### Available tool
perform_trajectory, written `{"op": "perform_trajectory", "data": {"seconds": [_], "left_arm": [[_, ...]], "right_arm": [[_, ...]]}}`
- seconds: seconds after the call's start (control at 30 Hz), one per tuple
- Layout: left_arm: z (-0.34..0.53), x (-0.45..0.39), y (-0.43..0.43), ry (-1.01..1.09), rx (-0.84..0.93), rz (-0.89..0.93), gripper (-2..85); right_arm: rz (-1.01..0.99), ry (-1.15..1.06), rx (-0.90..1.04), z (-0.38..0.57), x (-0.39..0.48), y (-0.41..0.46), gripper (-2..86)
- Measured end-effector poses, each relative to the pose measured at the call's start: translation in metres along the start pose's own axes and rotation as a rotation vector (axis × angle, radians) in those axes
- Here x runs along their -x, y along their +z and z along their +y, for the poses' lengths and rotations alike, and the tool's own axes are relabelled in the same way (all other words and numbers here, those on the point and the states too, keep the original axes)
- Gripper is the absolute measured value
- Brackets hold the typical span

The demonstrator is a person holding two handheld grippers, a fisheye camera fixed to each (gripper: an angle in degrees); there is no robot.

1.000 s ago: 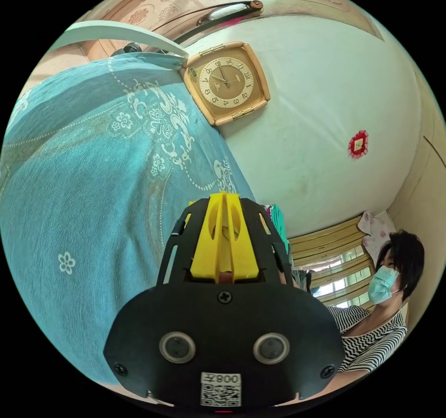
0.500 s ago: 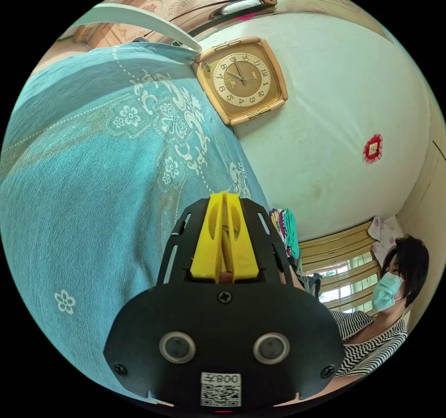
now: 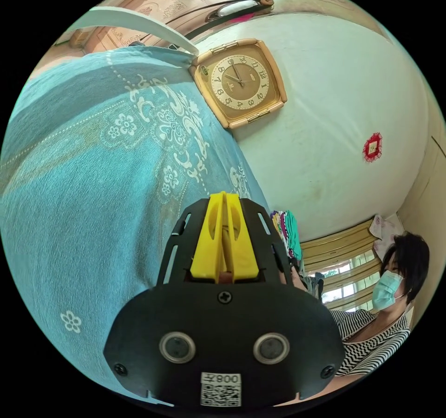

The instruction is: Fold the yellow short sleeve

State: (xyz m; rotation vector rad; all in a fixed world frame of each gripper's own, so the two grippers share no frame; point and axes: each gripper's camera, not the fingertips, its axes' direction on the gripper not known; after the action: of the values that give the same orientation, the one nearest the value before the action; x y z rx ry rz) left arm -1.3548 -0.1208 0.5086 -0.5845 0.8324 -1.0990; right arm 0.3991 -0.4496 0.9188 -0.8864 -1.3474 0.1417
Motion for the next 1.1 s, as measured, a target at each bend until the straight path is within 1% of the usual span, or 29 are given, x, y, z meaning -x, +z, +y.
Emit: {"op": "perform_trajectory", "data": {"seconds": [0.13,0.23,0.3,0.33,0.4,0.47,0.5,0.53,0.6,0.67,0.7,0.77,0.83,0.87,0.93,0.97,1.03,1.1], "left_arm": [[0.001,0.006,0.015,-0.039,0.000,-0.025,1.4],[0.005,0.010,0.032,-0.059,0.033,-0.027,2.1],[0.007,0.010,0.037,-0.068,0.031,-0.017,2.8],[0.009,0.007,0.037,-0.060,0.018,-0.014,3.5],[0.013,0.004,0.032,-0.057,-0.018,-0.024,4.9],[0.023,-0.002,0.024,-0.047,-0.078,-0.005,5.9],[0.025,-0.006,0.024,-0.032,-0.086,-0.003,6.1],[0.031,-0.015,0.028,0.003,-0.060,0.002,6.4],[0.039,-0.034,0.046,0.080,0.052,-0.009,6.8],[0.053,-0.068,0.079,0.227,0.203,-0.076,7.6],[0.057,-0.076,0.089,0.267,0.240,-0.090,7.8],[0.072,-0.111,0.128,0.452,0.378,-0.183,9.0],[0.085,-0.135,0.156,0.584,0.453,-0.273,9.4],[0.093,-0.149,0.172,0.672,0.502,-0.302,9.5],[0.107,-0.166,0.195,0.785,0.560,-0.356,9.5],[0.116,-0.175,0.208,0.853,0.589,-0.390,9.2],[0.127,-0.183,0.226,0.919,0.625,-0.434,8.7],[0.137,-0.187,0.242,0.965,0.664,-0.460,8.1]], "right_arm": [[0.017,0.030,0.007,-0.008,-0.009,0.017,1.7],[0.033,0.069,0.024,-0.008,-0.020,0.034,1.8],[-0.010,0.077,0.018,-0.004,-0.025,0.039,2.0],[-0.044,0.072,0.007,-0.001,-0.026,0.040,2.2],[-0.051,0.058,-0.005,0.006,-0.024,0.041,2.4],[-0.033,0.047,-0.032,0.015,-0.020,0.041,2.7],[-0.016,0.033,-0.077,0.023,-0.015,0.039,2.9],[0.014,0.011,-0.117,0.031,-0.009,0.037,3.1],[0.048,-0.024,-0.156,0.042,0.004,0.040,3.7],[0.080,-0.094,-0.158,0.052,0.025,0.054,4.2],[0.122,-0.157,-0.124,0.059,0.044,0.071,4.5],[0.204,-0.266,-0.033,0.068,0.077,0.111,5.1],[0.325,-0.417,0.124,0.081,0.119,0.176,5.8],[0.358,-0.458,0.159,0.085,0.129,0.193,5.8],[0.491,-0.612,0.265,0.101,0.161,0.254,5.8],[0.520,-0.648,0.282,0.105,0.168,0.268,5.8],[0.601,-0.763,0.332,0.118,0.187,0.317,5.8],[0.649,-0.827,0.370,0.126,0.196,0.349,5.9]]}}
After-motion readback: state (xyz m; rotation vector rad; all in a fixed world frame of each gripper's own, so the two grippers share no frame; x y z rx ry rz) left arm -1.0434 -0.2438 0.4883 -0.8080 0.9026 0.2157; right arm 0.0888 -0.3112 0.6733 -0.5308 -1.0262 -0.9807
